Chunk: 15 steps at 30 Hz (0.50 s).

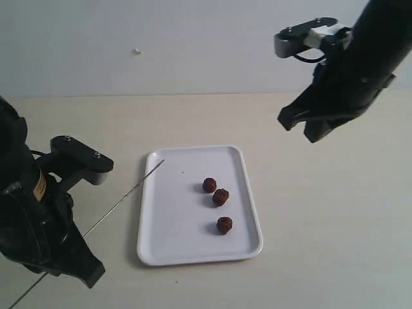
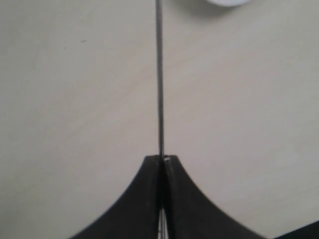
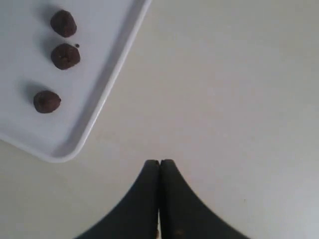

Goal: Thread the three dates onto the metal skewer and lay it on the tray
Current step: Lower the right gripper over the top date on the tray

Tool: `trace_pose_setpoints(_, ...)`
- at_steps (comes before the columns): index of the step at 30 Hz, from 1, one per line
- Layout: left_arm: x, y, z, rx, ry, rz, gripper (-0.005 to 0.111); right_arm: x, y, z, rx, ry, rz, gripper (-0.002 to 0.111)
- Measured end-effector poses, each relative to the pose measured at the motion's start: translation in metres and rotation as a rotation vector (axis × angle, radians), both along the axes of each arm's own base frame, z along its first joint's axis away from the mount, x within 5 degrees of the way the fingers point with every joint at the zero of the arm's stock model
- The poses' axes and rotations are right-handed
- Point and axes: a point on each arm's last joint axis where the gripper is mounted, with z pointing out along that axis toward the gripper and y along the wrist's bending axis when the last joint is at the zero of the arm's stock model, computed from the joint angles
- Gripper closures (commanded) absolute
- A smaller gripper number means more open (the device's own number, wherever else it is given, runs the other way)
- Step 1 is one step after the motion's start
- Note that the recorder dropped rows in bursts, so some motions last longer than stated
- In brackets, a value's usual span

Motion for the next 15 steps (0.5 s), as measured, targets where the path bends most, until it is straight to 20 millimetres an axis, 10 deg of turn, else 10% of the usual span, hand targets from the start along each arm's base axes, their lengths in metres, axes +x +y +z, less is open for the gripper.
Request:
trace_pose_setpoints(9, -0.01, 0.01, -0.021, 0.019, 0.016, 0.101, 0.107, 0.079, 0.048, -0.027, 0.056, 0.074, 0.339, 0.106)
trace_pose_setpoints(15, -0.01, 0.01, -0.022, 0.007, 0.001, 0.096, 0.107, 0.102, 0.061, -0.062, 0.095, 0.131, 0.441, 0.068)
